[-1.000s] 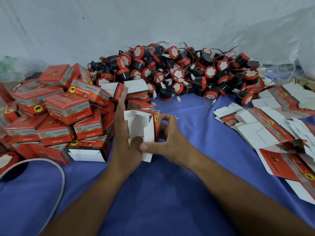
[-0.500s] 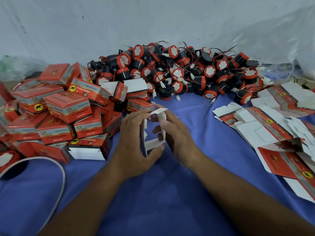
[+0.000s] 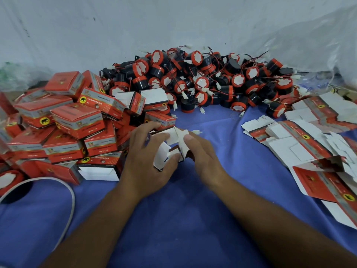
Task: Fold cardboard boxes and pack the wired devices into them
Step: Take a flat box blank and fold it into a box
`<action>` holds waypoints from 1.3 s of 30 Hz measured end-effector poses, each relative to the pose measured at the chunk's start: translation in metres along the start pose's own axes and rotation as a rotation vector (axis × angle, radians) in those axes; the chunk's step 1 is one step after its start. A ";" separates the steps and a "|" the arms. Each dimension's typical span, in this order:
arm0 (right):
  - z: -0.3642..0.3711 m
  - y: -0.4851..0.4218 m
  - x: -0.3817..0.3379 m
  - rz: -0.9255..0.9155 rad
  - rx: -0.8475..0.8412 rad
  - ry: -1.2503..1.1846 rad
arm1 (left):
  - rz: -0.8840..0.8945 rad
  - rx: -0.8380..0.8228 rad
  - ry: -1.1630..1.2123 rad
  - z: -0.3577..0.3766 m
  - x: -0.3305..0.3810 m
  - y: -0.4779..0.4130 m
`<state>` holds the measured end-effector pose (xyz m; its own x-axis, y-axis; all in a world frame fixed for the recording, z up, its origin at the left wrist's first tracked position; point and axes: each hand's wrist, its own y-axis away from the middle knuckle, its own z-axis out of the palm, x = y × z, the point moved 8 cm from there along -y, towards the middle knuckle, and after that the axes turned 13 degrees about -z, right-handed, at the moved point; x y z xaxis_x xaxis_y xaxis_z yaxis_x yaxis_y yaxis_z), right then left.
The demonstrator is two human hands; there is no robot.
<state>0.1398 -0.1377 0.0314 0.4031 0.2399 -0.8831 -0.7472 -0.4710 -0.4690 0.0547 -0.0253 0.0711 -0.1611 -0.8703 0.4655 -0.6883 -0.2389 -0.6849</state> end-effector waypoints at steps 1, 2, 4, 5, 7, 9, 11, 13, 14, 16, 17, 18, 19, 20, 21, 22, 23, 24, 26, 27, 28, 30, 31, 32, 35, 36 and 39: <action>0.003 0.000 -0.003 -0.016 -0.029 -0.010 | 0.008 -0.007 -0.011 0.001 0.001 0.000; 0.006 0.000 -0.006 -0.028 -0.066 -0.008 | 0.014 -0.016 -0.028 0.003 0.003 0.000; 0.014 0.001 -0.008 -0.036 -0.132 0.038 | 0.016 -0.033 -0.078 0.008 0.006 0.001; 0.017 0.002 -0.007 -0.047 -0.157 0.074 | 0.004 -0.041 -0.102 0.010 0.007 0.001; 0.022 0.004 -0.005 -0.069 -0.186 0.136 | -0.039 -0.061 -0.137 0.015 0.006 0.001; 0.021 0.004 -0.002 -0.040 -0.159 0.123 | -0.067 -0.090 -0.139 0.017 0.004 0.002; 0.017 0.003 0.000 -0.027 -0.119 0.093 | -0.089 -0.112 -0.110 0.018 -0.001 0.003; 0.012 0.000 0.000 -0.047 -0.082 0.099 | -0.113 -0.120 -0.102 0.018 -0.005 0.002; 0.011 0.000 0.000 -0.051 -0.064 0.087 | -0.122 -0.121 -0.103 0.018 -0.006 0.002; 0.011 0.000 -0.001 -0.061 -0.048 0.059 | -0.122 -0.121 -0.117 0.018 -0.007 0.000; 0.011 0.000 -0.002 -0.072 -0.050 0.062 | -0.110 -0.119 -0.133 0.017 -0.006 -0.001; 0.012 0.000 -0.003 -0.082 -0.058 0.071 | -0.094 -0.112 -0.152 0.016 -0.005 -0.002; 0.013 0.000 -0.005 -0.088 -0.071 0.067 | -0.083 -0.098 -0.165 0.015 -0.004 -0.002; 0.014 0.000 -0.007 -0.089 -0.089 0.049 | -0.079 -0.078 -0.168 0.013 -0.003 -0.002; 0.016 0.000 -0.009 -0.086 -0.112 0.019 | -0.084 -0.058 -0.163 0.012 -0.003 -0.002; 0.017 0.000 -0.009 -0.077 -0.136 -0.011 | -0.092 -0.045 -0.156 0.011 -0.003 -0.002; 0.018 0.000 -0.010 -0.067 -0.163 -0.034 | -0.103 -0.036 -0.153 0.010 -0.003 -0.002; 0.019 0.000 -0.010 -0.063 -0.189 -0.033 | -0.113 -0.028 -0.150 0.010 -0.004 -0.001; 0.019 0.000 -0.008 -0.049 -0.220 0.025 | -0.126 -0.020 -0.125 0.009 -0.007 0.000; 0.019 0.001 -0.007 -0.044 -0.215 0.055 | -0.128 -0.025 -0.102 0.009 -0.008 0.000; 0.019 0.001 -0.006 -0.045 -0.197 0.082 | -0.126 -0.035 -0.080 0.010 -0.009 0.000; 0.018 0.001 -0.005 -0.069 -0.150 0.130 | -0.117 -0.055 -0.034 0.012 -0.009 0.001; 0.017 0.001 -0.006 -0.082 -0.128 0.151 | -0.117 -0.066 -0.003 0.012 -0.009 0.002; 0.015 0.001 -0.006 -0.091 -0.106 0.164 | -0.124 -0.083 0.036 0.013 -0.009 0.002; 0.007 -0.002 -0.008 -0.101 -0.061 0.169 | -0.143 -0.173 0.151 0.017 -0.008 0.004; 0.006 -0.003 -0.008 -0.098 -0.051 0.159 | -0.132 -0.211 0.171 0.018 -0.006 0.005; 0.000 -0.005 -0.008 -0.076 -0.003 0.058 | -0.055 -0.290 0.130 0.020 0.000 0.007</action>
<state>0.1402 -0.1370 0.0413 0.4887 0.2256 -0.8428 -0.7118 -0.4555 -0.5347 0.0637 -0.0356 0.0552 -0.1947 -0.7926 0.5778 -0.8683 -0.1346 -0.4774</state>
